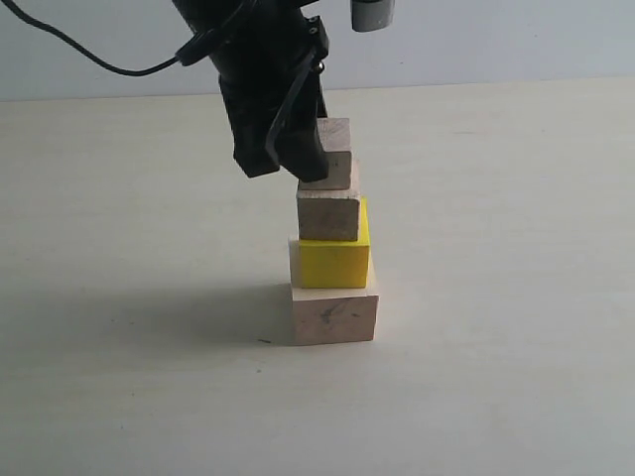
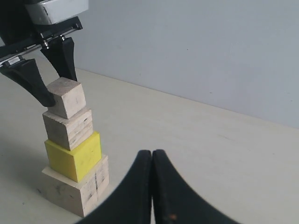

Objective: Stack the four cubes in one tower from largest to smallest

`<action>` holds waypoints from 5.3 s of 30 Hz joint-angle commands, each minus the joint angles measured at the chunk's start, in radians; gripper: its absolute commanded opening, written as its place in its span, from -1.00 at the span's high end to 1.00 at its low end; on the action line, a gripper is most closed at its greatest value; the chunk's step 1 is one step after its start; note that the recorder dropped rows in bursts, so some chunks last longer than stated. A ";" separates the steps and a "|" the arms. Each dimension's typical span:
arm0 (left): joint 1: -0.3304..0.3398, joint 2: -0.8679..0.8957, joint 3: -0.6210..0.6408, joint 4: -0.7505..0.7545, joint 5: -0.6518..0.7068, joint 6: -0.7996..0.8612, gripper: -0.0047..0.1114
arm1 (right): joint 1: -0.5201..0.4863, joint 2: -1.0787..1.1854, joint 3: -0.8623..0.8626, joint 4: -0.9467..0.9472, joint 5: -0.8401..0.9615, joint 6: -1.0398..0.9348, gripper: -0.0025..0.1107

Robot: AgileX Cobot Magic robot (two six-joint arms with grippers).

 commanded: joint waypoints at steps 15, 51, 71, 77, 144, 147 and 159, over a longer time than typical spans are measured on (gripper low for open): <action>0.001 -0.029 -0.003 0.011 -0.001 0.023 -0.13 | -0.001 -0.004 0.004 0.000 -0.013 0.003 0.96; 0.033 -0.323 -0.042 -0.006 -0.001 -0.176 0.91 | -0.001 -0.004 0.004 0.020 -0.015 0.003 0.96; 0.312 -0.539 0.032 -0.192 -0.001 -0.285 0.91 | -0.001 -0.004 0.006 0.032 -0.015 0.001 0.96; 0.323 -0.696 0.213 -0.201 -0.046 -0.287 0.91 | -0.001 -0.004 0.006 0.032 -0.015 0.003 0.96; 0.325 -1.567 1.071 -0.194 -0.721 -0.576 0.92 | -0.001 0.181 0.064 0.055 -0.299 -0.048 0.96; 0.325 -1.567 1.071 -0.169 -0.732 -0.571 0.92 | -0.001 0.181 0.064 0.055 -0.299 -0.048 0.96; 0.358 -1.567 1.074 0.090 -0.732 -0.840 0.92 | -0.001 0.181 0.064 0.055 -0.299 -0.048 0.96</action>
